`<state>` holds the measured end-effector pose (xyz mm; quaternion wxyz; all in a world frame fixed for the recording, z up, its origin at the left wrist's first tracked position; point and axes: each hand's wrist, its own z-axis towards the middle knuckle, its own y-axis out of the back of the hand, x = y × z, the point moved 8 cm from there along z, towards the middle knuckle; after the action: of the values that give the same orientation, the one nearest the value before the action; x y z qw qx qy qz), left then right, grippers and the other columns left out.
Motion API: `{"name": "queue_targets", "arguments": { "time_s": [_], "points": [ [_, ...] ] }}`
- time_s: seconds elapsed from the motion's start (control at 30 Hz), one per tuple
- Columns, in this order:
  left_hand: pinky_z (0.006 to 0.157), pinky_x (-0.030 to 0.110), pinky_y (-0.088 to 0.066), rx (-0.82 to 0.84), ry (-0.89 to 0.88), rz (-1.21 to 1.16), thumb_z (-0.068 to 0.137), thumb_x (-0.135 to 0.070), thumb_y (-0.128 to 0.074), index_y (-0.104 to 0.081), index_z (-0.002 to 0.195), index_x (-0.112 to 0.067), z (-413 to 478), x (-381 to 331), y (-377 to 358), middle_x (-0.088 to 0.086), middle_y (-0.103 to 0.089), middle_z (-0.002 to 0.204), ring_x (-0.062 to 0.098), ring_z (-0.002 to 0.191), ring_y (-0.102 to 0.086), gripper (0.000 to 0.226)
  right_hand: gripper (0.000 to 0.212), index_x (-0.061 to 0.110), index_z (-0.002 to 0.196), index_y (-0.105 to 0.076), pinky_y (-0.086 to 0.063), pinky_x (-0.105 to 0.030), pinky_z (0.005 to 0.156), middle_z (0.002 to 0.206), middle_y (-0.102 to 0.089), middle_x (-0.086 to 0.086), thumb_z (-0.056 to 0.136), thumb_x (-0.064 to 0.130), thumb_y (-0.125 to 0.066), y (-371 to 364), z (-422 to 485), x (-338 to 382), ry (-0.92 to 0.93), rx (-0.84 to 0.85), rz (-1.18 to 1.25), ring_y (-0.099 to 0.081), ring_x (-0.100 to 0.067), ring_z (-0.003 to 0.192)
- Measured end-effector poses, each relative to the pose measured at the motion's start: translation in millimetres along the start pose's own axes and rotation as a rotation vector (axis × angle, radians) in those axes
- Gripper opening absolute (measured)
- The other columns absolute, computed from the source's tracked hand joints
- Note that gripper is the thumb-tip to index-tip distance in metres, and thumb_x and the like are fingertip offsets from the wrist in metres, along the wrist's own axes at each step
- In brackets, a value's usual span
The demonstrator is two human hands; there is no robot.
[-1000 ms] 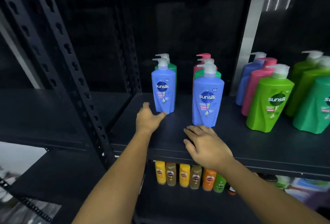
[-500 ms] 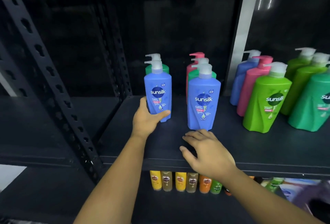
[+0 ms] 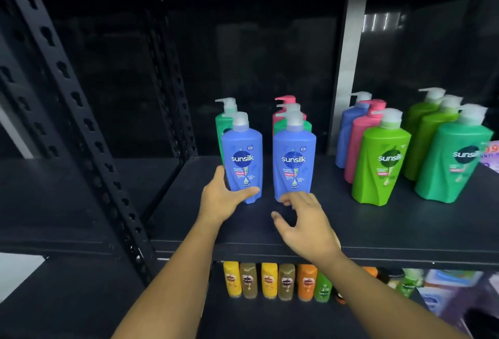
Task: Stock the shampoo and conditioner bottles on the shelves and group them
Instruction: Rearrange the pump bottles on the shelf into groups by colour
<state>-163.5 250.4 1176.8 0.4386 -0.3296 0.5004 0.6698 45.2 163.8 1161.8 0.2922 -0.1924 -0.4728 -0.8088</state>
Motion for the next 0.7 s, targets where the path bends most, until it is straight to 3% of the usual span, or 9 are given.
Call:
{"name": "queue_targets", "arguments": {
  "time_s": [0.1, 0.23, 0.3, 0.37, 0.4, 0.47, 0.57, 0.7],
  "points": [
    [0.074, 0.014, -0.055, 0.047, 0.001, -0.006, 0.067, -0.040, -0.095, -0.057, 0.115, -0.038, -19, -5, -6, -0.017, -0.073, 0.104, -0.006, 0.090, -0.068, 0.061, 0.044, 0.033, 0.124, -0.051, -0.047, -0.022, 0.091, 0.115, -0.048, 0.022, 0.086, 0.041, -0.071, 5, -2, 0, -0.044, -0.017, 0.091, -0.050, -0.001, 0.111],
    [0.084, 0.026, -0.059, 0.174, -0.010, -0.008, 0.075, -0.038, -0.091, -0.062, 0.122, -0.037, -40, -10, -19, -0.013, -0.075, 0.106, 0.004, 0.094, -0.072, 0.055, 0.066, 0.030, 0.136, -0.042, -0.051, -0.025, 0.092, 0.123, -0.045, 0.020, 0.082, 0.037, -0.078, 14, -4, 3, -0.048, -0.060, 0.237, -0.052, 0.000, 0.110],
    [0.101, 0.036, -0.055, 0.264, -0.036, -0.012, 0.089, -0.032, -0.079, -0.066, 0.127, -0.041, -47, -10, -26, -0.013, -0.076, 0.110, 0.008, 0.102, -0.072, 0.041, 0.071, 0.036, 0.138, -0.038, -0.050, -0.025, 0.095, 0.126, -0.045, 0.022, 0.081, 0.044, -0.079, 18, -6, 7, -0.032, -0.076, 0.309, -0.053, 0.002, 0.115],
    [0.123, 0.046, -0.030, 0.322, -0.093, 0.090, 0.100, -0.031, -0.065, -0.069, 0.127, -0.044, -51, -9, -33, -0.024, -0.072, 0.120, 0.000, 0.116, -0.066, 0.030, 0.072, 0.045, 0.135, -0.034, -0.049, -0.025, 0.096, 0.127, -0.048, 0.023, 0.079, 0.051, -0.080, 24, -7, 11, -0.018, -0.099, 0.361, -0.053, 0.001, 0.119],
    [0.127, 0.046, -0.015, 0.349, -0.120, 0.181, 0.104, -0.033, -0.059, -0.070, 0.125, -0.045, -52, -8, -37, -0.030, -0.067, 0.124, -0.003, 0.122, -0.061, 0.027, 0.073, 0.047, 0.135, -0.033, -0.049, -0.026, 0.096, 0.127, -0.049, 0.022, 0.079, 0.052, -0.080, 26, -7, 11, -0.014, -0.114, 0.375, -0.054, 0.000, 0.120],
    [0.128, 0.041, -0.003, 0.395, -0.146, 0.333, 0.107, -0.037, -0.051, -0.069, 0.127, -0.043, -54, -7, -42, -0.031, -0.060, 0.136, 0.000, 0.139, -0.047, 0.028, 0.077, 0.042, 0.137, -0.035, -0.051, -0.030, 0.097, 0.129, -0.051, 0.020, 0.077, 0.052, -0.082, 28, -8, 10, -0.019, -0.125, 0.392, -0.055, -0.003, 0.122],
    [0.126, 0.033, -0.008, 0.393, -0.153, 0.463, 0.107, -0.046, -0.044, -0.055, 0.144, -0.044, -54, -7, -42, -0.020, -0.050, 0.152, 0.005, 0.150, -0.030, 0.038, 0.081, 0.035, 0.143, -0.036, -0.051, -0.031, 0.099, 0.133, -0.051, 0.018, 0.078, 0.049, -0.083, 30, -10, 8, -0.037, -0.148, 0.409, -0.055, -0.003, 0.123],
    [0.125, 0.025, -0.010, 0.352, -0.160, 0.533, 0.104, -0.054, -0.046, -0.052, 0.149, -0.036, -52, -2, -40, -0.017, -0.046, 0.156, 0.003, 0.151, -0.028, 0.048, 0.075, 0.039, 0.139, -0.034, -0.048, -0.022, 0.099, 0.133, -0.055, 0.015, 0.082, 0.033, -0.083, 42, -14, 0, -0.070, -0.221, 0.426, -0.055, 0.002, 0.122]
  ]
}}
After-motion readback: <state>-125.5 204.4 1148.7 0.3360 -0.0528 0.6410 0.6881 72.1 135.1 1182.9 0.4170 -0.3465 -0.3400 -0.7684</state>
